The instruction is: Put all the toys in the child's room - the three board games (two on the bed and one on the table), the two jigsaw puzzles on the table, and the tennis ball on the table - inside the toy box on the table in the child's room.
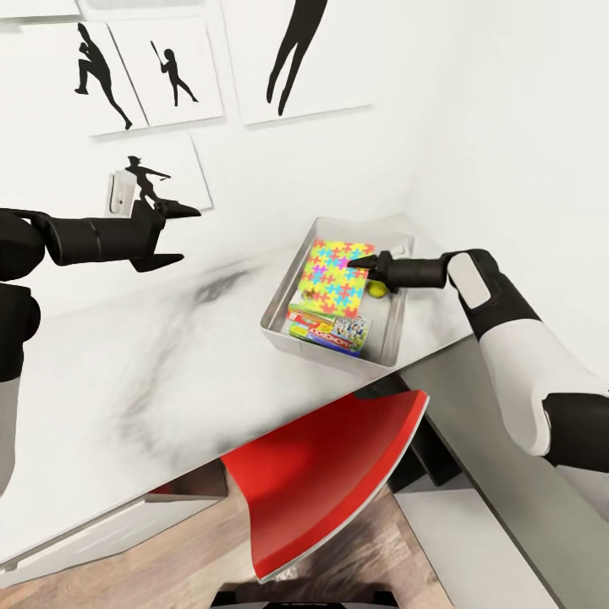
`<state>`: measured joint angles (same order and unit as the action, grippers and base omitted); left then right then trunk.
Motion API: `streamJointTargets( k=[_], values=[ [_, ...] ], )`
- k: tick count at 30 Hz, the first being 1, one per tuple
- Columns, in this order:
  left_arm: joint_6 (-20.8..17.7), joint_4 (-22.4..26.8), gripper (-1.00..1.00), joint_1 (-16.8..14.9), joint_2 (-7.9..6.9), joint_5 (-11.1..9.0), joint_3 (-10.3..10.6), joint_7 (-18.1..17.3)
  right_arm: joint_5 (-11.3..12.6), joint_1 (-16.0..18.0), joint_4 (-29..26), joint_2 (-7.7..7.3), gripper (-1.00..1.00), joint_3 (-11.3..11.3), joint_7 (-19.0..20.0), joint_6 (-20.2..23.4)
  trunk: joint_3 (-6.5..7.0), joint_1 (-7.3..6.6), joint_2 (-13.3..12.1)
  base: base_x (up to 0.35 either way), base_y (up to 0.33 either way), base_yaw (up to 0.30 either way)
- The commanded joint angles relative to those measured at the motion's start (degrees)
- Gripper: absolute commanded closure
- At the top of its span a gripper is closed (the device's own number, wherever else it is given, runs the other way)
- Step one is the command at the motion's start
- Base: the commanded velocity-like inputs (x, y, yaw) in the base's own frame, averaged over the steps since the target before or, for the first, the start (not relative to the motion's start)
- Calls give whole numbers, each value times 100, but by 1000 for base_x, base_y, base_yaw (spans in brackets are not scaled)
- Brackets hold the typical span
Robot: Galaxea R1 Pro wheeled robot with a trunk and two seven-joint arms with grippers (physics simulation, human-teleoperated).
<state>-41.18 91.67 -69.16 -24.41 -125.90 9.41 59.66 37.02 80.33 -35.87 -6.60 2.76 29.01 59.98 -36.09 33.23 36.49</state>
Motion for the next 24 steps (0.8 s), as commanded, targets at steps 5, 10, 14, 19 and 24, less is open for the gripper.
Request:
streamJointTargets(
  k=[5,10,14,19,24],
  values=[
    [-4,0,-100,-8,3,-47,11,49,-25,-13,1,9,100,-17,-178,2,-6,2,6,0,0,5],
    [-4,0,-100,-9,5,-54,11,49,-10,-22,1,9,100,-55,-295,2,-6,2,6,0,0,2],
    [-1,0,-100,-9,6,-56,14,52,-9,-24,1,11,100,-69,-336,2,-6,2,6,0,0,0],
    [2,-4,-100,-9,13,-48,22,54,-8,-25,4,15,100,-77,-478,2,-6,2,6,0,0,0],
    [4,-29,-100,-20,34,-37,34,55,9,-21,51,44,100,-76,-868,2,-6,2,6,0,0,0]
  ],
)
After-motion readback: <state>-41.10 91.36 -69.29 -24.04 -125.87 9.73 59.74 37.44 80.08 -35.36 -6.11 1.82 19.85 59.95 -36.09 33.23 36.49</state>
